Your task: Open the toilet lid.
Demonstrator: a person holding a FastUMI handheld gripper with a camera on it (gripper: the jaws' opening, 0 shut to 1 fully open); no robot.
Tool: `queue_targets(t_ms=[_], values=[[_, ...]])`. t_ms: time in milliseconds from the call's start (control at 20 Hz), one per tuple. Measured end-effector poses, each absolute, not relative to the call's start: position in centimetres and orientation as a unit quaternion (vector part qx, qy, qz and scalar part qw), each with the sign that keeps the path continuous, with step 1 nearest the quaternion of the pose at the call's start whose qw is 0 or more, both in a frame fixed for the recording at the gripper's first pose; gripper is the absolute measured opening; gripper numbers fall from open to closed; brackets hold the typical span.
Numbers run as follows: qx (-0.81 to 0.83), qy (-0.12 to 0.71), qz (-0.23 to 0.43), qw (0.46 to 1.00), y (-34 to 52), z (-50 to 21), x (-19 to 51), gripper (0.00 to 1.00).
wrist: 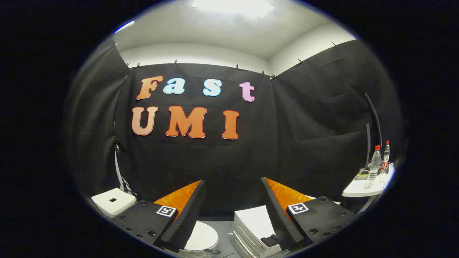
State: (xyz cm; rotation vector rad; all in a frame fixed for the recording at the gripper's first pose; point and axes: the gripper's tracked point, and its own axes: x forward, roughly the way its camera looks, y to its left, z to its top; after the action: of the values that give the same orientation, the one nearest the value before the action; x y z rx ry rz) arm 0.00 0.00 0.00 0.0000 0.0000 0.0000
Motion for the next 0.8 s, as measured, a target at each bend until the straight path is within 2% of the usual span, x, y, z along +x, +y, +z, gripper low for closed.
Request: queue_targets(t_ms=[800], values=[[0.017, 0.014, -0.009, 1.0, -0.1, -1.7, -1.8, 0.98]])
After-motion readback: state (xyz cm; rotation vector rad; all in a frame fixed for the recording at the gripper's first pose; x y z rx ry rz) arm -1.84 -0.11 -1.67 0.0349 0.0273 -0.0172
